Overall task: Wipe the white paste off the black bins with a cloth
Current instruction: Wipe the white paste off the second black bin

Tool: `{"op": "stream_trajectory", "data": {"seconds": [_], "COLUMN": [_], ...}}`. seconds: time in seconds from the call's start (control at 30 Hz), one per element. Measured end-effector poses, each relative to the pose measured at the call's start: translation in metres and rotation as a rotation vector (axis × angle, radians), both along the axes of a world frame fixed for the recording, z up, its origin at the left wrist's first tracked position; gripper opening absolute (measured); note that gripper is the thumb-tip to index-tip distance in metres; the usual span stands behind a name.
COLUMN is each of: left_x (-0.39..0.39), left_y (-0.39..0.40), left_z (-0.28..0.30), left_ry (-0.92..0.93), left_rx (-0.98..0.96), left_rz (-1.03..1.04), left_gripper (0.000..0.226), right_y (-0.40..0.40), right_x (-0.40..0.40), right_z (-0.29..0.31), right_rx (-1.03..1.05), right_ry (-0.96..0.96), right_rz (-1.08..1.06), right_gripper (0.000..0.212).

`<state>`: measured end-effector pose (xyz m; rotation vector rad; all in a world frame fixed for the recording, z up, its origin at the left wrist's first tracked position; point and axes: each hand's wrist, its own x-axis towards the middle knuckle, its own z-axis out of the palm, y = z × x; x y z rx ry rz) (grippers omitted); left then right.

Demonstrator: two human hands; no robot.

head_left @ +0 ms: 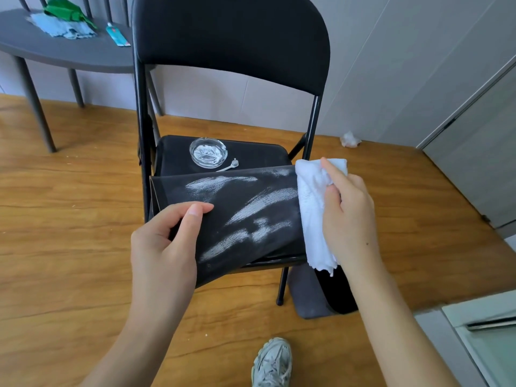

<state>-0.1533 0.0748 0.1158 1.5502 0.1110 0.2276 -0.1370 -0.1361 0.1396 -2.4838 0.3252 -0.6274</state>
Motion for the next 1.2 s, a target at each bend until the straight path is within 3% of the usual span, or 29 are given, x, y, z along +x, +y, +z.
{"op": "stream_trajectory", "data": {"seconds": [0.17,0.23,0.3,0.43,0.53,0.73,0.8,0.87,0.9,0.93,1.0,1.07,1.1,1.2], "left_x": [0.0,0.0,-0.001,0.002,0.003,-0.001,0.0,0.001,0.002,0.002,0.002,0.002,0.001,0.0], "left_y": [0.0,0.001,0.001,0.004,0.004,0.003,0.004,0.004,0.004,0.004,0.004,0.004,0.005,0.005], "left_z": [0.0,-0.001,-0.001,-0.002,-0.002,-0.001,-0.001,-0.001,-0.001,-0.002,-0.002,-0.003,-0.002,0.0], "left_ry": [-0.006,-0.004,-0.002,0.001,-0.002,-0.012,-0.007,-0.004,-0.004,0.0,0.016,0.031,0.034,0.026], "left_rx": [0.009,0.015,0.02,0.016,0.007,0.035,0.031,0.027,0.024,0.018,-0.003,-0.021,-0.022,-0.005], "left_rz": [0.001,-0.001,-0.001,0.011,0.014,0.008,0.009,0.011,0.013,0.015,0.013,0.006,0.003,-0.004], "left_gripper": [0.023,0.023,0.023,0.024,0.024,0.025,0.025,0.025,0.025,0.024,0.024,0.023,0.023,0.023], "right_y": [0.004,0.001,-0.005,-0.008,-0.004,0.004,0.009,0.014,0.017,0.018,0.017,0.013,0.007,0.005], "right_x": [0.005,0.007,0.007,-0.002,-0.006,-0.005,-0.011,-0.023,-0.03,-0.036,-0.042,-0.036,-0.024,0.011], "right_z": [0.005,0.003,0.003,0.005,0.005,0.012,0.022,0.042,0.054,0.067,0.088,0.096,0.096,0.09], "right_rx": [0.036,0.058,0.244,0.534,0.609,0.599,0.347,-0.002,-0.068,-0.045,0.224,0.608,0.693,0.379], "right_ry": [0.155,0.081,0.006,-0.06,-0.046,-0.048,-0.064,-0.155,-0.212,-0.268,-0.336,-0.292,-0.2,0.121], "right_rz": [-0.006,-0.041,-0.08,-0.021,0.02,0.078,0.097,0.121,0.145,0.181,0.304,0.416,0.398,0.276], "right_gripper": [0.048,0.031,0.011,0.018,0.015,0.012,0.021,0.019,0.017,0.012,0.002,0.008,0.018,0.065]}}
